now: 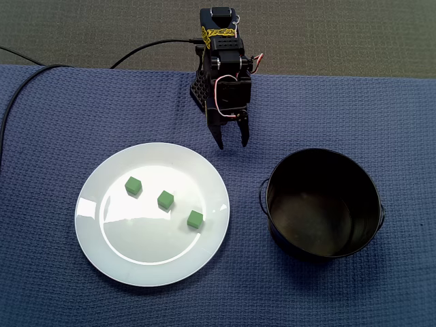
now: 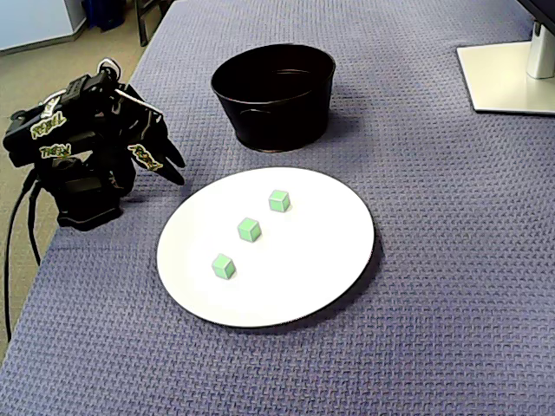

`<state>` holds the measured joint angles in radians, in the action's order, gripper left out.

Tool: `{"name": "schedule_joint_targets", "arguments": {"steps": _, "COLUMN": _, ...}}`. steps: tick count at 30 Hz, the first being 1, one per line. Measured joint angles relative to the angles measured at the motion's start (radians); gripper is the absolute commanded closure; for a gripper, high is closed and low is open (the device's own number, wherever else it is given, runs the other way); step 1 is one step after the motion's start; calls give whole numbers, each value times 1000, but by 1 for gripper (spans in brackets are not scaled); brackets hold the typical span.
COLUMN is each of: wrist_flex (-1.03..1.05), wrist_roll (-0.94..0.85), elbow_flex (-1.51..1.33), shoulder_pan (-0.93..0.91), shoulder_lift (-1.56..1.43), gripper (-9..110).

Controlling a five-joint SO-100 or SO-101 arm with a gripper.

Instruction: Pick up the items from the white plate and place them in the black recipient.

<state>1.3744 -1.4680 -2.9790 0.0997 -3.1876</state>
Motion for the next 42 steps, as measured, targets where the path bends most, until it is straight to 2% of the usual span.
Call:
{"name": "schedule_joint_targets", "arguments": {"steps": 3, "wrist_flex": -8, "wrist_roll": 35, "elbow_flex": 0, "shoulder_pan": 2, "shoulder_lift": 0, "gripper": 102}}
{"name": "schedule_joint_targets", "arguments": {"steps": 7, "wrist_flex": -18, "wrist_roll": 249, "elbow_flex": -2, "shoulder_pan": -3, "shoulder_lift": 0, "gripper": 102}}
{"name": "schedule_joint_targets", "arguments": {"steps": 15, "wrist_flex": -26, "wrist_roll": 333, "elbow_flex": 0, "shoulder_pan": 0, "shoulder_lift": 0, "gripper": 98}}
{"name": "schedule_joint_targets", "arguments": {"steps": 20, "wrist_flex": -41, "wrist_roll": 515, "elbow_flex": 61, "shoulder_pan": 2, "shoulder_lift": 44, "gripper": 95}}
{"name": "schedule_joint_targets", "arguments": {"steps": 24, "wrist_flex": -14, "wrist_roll": 716, "elbow_flex": 250, "shoulder_pan": -31, "shoulder_lift": 225, "gripper": 89}}
{"name": "schedule_joint_targets", "arguments": {"steps": 35, "wrist_flex": 155, "wrist_roll": 1315, "elbow_flex": 1063, "shoulder_pan": -199, "shoulder_lift": 1002, "gripper": 81}}
{"name": "schedule_joint_targets", "arguments": {"steps": 39, "wrist_flex": 135, "wrist_roll": 1496, "elbow_flex": 1186, "shoulder_pan": -236, "shoulder_lift": 1236, "gripper": 80}}
{"name": "schedule_joint_targets", "arguments": {"steps": 42, "wrist_flex": 78, "wrist_roll": 1554, "elbow_flex": 1236, "shoulder_pan": -267, "shoulder_lift": 1394, "gripper": 79}}
